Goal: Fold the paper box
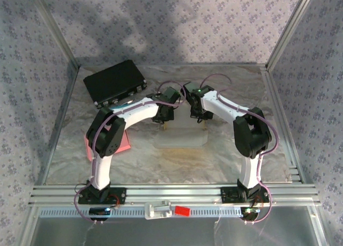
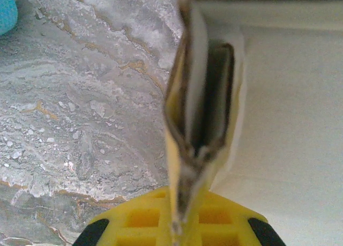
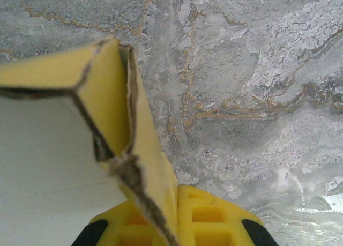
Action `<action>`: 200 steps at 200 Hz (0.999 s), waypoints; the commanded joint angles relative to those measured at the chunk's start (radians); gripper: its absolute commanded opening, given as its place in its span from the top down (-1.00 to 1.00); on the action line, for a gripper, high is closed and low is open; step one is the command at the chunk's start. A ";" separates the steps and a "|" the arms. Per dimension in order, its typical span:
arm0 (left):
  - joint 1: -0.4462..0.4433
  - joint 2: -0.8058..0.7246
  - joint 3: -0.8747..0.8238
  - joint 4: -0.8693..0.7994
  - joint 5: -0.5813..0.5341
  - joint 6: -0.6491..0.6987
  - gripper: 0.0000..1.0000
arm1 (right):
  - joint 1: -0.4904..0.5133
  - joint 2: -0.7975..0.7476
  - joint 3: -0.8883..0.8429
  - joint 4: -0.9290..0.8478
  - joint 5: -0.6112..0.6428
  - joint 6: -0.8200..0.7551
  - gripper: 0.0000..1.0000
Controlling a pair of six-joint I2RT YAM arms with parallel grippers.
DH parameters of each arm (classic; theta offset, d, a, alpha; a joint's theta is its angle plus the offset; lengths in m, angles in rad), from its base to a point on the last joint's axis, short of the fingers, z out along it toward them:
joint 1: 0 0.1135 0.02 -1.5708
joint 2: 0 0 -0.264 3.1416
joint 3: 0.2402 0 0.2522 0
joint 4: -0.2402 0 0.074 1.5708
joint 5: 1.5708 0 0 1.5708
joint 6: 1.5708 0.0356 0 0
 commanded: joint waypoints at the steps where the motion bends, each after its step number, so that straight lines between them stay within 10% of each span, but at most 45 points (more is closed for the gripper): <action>1: 0.008 0.036 0.007 -0.084 -0.090 0.022 1.00 | -0.007 0.000 -0.003 -0.066 0.047 0.030 1.00; 86: 0.033 -0.059 0.004 0.011 0.070 0.089 0.29 | -0.015 0.002 -0.002 -0.062 0.039 0.022 1.00; 200: 0.082 -0.040 -0.031 0.130 0.204 0.132 0.59 | -0.016 0.001 -0.003 -0.061 0.026 0.020 1.00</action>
